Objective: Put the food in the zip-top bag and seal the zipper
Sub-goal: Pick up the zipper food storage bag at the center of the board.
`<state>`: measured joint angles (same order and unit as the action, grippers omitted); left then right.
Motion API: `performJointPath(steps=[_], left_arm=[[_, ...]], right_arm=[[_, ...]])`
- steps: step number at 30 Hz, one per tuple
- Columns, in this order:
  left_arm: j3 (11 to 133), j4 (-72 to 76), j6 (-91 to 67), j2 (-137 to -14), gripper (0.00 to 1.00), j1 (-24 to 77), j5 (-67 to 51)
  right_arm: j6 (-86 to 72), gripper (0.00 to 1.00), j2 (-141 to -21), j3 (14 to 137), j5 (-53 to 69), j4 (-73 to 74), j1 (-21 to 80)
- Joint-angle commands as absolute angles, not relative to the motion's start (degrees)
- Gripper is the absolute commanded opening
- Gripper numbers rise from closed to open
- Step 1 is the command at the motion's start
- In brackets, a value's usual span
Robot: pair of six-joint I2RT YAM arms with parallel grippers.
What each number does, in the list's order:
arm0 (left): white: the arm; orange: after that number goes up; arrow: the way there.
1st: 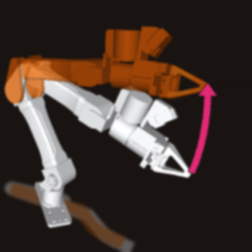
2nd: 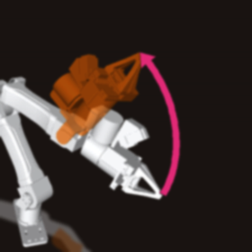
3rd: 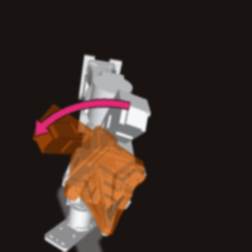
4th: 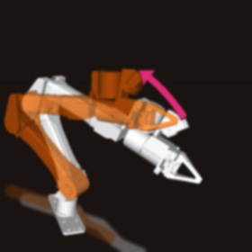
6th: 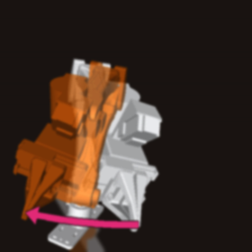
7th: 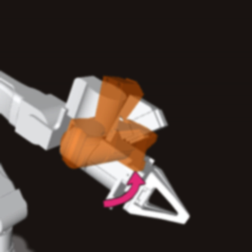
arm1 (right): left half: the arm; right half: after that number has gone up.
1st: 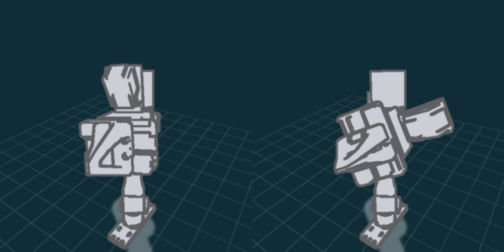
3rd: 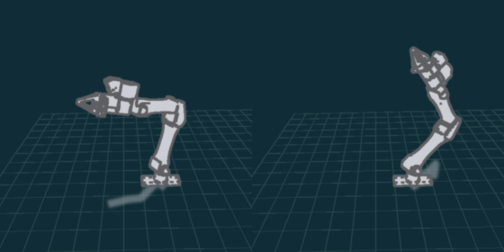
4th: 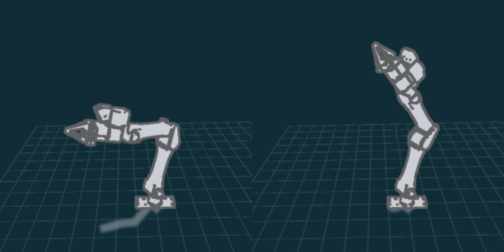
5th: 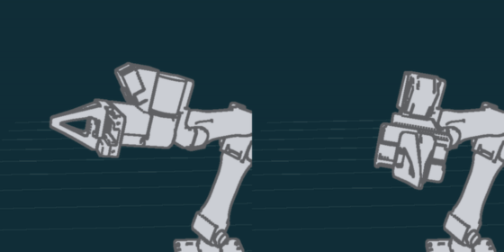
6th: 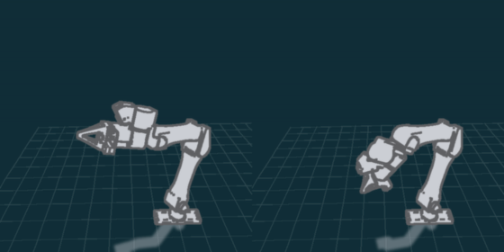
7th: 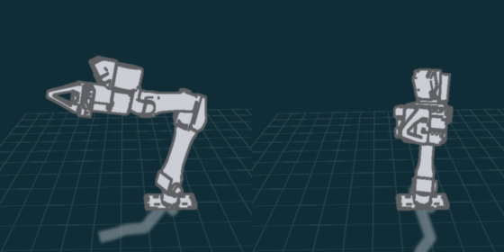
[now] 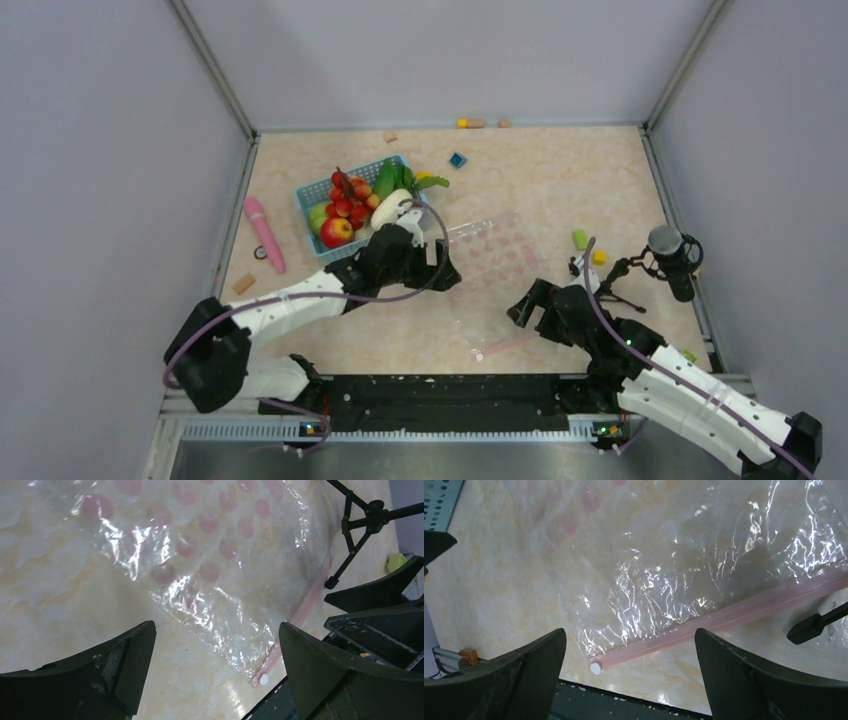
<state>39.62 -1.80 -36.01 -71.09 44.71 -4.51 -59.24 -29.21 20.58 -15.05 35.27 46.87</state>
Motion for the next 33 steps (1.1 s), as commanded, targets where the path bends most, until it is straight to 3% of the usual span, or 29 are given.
performJointPath(steps=[1,16,33], left_arm=[[48.3,5.3,-34.2,-80.2,0.98,44.6,-14.5],[51.6,9.7,-36.7,-97.4,0.98,44.6,-22.2],[43.5,8.5,-37.4,-94.6,0.98,44.6,-21.6]], right_arm=[[-64.5,0.99,-28.7,18.2,-11.4,35.8,47.4],[-69.5,0.98,-25.0,11.8,-14.3,30.4,47.4],[-65.6,0.98,-31.9,12.2,-23.4,9.5,47.4]])
